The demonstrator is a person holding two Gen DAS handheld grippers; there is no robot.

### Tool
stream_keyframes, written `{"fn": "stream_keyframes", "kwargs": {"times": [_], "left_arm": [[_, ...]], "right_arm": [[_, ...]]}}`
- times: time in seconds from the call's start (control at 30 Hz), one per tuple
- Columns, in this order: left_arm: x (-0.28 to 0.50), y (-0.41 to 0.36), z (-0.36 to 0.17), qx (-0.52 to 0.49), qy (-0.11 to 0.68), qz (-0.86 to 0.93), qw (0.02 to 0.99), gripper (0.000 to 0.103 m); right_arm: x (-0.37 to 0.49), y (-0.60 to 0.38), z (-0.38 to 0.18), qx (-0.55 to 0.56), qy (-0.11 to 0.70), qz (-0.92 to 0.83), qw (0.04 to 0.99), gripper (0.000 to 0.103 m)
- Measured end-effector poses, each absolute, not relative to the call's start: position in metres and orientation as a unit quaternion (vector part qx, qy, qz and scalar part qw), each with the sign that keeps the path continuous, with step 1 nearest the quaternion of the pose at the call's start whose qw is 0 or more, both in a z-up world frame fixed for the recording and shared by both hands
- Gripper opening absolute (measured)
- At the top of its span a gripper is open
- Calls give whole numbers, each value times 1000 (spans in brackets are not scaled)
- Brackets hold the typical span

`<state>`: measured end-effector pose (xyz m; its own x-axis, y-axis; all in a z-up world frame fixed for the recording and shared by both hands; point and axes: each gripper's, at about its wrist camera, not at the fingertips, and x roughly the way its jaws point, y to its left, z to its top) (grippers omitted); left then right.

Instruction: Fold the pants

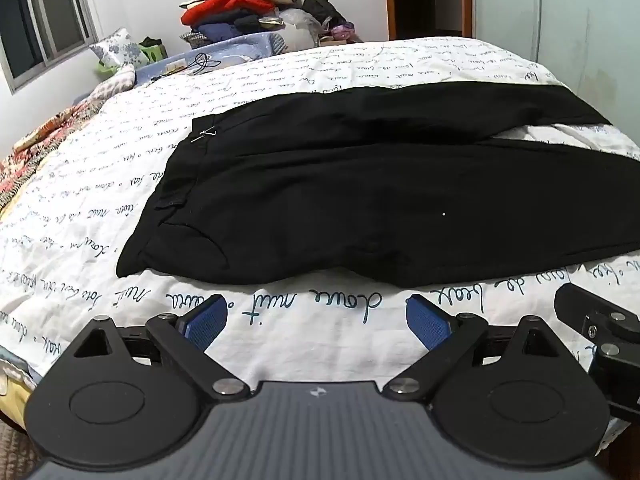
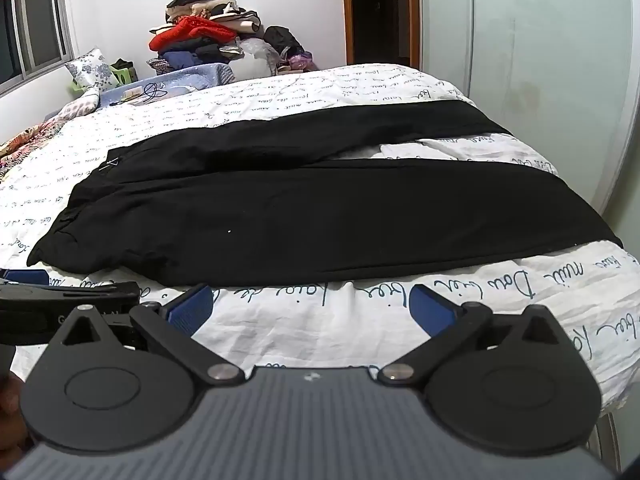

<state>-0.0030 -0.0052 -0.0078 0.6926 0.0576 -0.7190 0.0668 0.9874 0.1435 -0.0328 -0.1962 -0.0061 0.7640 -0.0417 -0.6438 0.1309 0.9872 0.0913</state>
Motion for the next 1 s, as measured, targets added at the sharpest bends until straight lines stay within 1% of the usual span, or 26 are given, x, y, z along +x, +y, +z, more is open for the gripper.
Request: {"fn": "stream_keyframes", "kwargs": {"times": [0.43,1.0], "left_arm": [[-1,-10,-9,89,409,-3,908,97],[2,-8,-12,80,415,4,906,97]], "right_arm": [[-37,-196,-5,72,331,-41,940,103],[-35,-196,-7,78,339,-42,937,103]]}}
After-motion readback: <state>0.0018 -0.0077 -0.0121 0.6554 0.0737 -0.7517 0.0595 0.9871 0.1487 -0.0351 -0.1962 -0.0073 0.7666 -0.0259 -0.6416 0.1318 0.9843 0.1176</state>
